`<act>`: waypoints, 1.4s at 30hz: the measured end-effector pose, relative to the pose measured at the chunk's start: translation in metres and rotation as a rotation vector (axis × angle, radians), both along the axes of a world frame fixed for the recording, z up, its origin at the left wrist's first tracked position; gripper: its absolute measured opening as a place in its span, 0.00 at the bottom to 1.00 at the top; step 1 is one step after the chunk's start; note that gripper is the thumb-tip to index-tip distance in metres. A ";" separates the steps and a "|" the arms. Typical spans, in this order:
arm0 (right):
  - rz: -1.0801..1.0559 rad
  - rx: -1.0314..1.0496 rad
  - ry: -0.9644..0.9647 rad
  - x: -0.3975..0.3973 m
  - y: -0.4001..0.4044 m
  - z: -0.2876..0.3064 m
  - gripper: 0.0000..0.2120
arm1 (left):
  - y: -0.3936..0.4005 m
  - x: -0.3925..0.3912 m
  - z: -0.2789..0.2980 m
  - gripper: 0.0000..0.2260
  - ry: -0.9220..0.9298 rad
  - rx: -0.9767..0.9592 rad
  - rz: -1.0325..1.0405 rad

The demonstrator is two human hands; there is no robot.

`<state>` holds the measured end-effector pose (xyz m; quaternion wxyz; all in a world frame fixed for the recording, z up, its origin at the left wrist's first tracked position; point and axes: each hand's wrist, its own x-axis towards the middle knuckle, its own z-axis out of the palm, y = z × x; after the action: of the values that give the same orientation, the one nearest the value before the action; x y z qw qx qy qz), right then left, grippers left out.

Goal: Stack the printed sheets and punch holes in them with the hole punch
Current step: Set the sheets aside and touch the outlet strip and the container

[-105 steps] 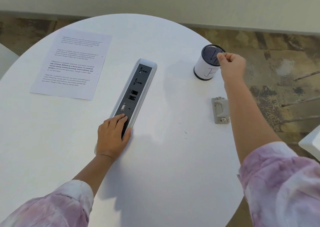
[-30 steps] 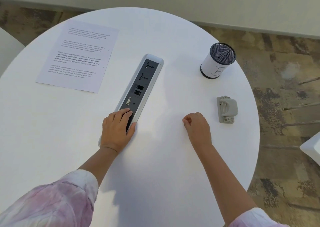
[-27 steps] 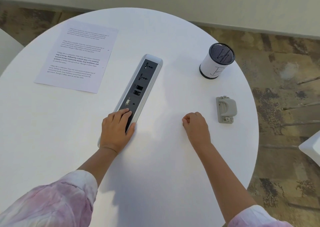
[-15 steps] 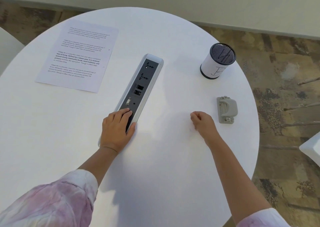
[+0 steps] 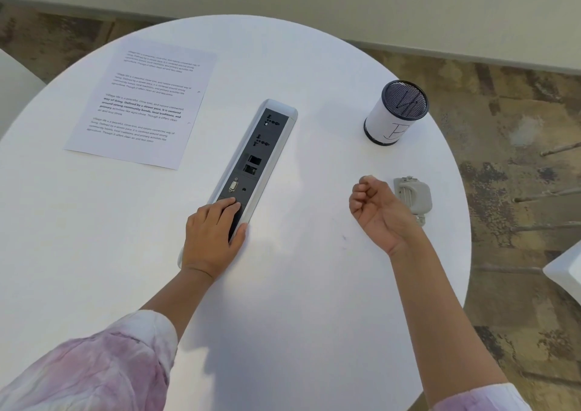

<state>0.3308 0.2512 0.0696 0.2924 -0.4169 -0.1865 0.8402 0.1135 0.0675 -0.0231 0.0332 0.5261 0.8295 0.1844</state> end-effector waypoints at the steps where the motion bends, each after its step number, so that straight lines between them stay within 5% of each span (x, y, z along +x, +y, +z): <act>1: -0.008 0.026 -0.006 -0.002 0.004 0.005 0.10 | 0.000 0.000 0.000 0.19 0.002 0.001 -0.001; 6: -0.122 0.262 -0.179 -0.015 0.045 0.044 0.11 | 0.000 0.000 0.000 0.20 -0.013 -0.007 0.000; 11: -0.098 0.709 -0.839 -0.017 0.102 0.066 0.11 | 0.000 0.000 0.000 0.20 -0.020 -0.014 -0.001; 16: -0.008 0.745 -1.140 -0.010 0.145 0.047 0.10 | 0.000 0.000 0.001 0.20 -0.020 -0.011 0.001; 30: 0.132 0.990 -1.158 -0.007 0.140 0.042 0.08 | 0.000 0.000 0.001 0.20 -0.011 0.000 0.002; 35: 0.480 1.272 -1.159 -0.013 0.074 0.019 0.06 | 0.001 0.000 0.000 0.20 -0.004 0.002 -0.004; 42: 0.909 1.199 -1.174 0.004 0.002 -0.034 0.08 | 0.000 -0.001 0.000 0.19 0.003 -0.004 -0.013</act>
<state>0.3353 0.2530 0.0358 -0.0372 -0.4407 -0.8471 0.2946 0.1125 0.0673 -0.0235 0.0340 0.5317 0.8265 0.1817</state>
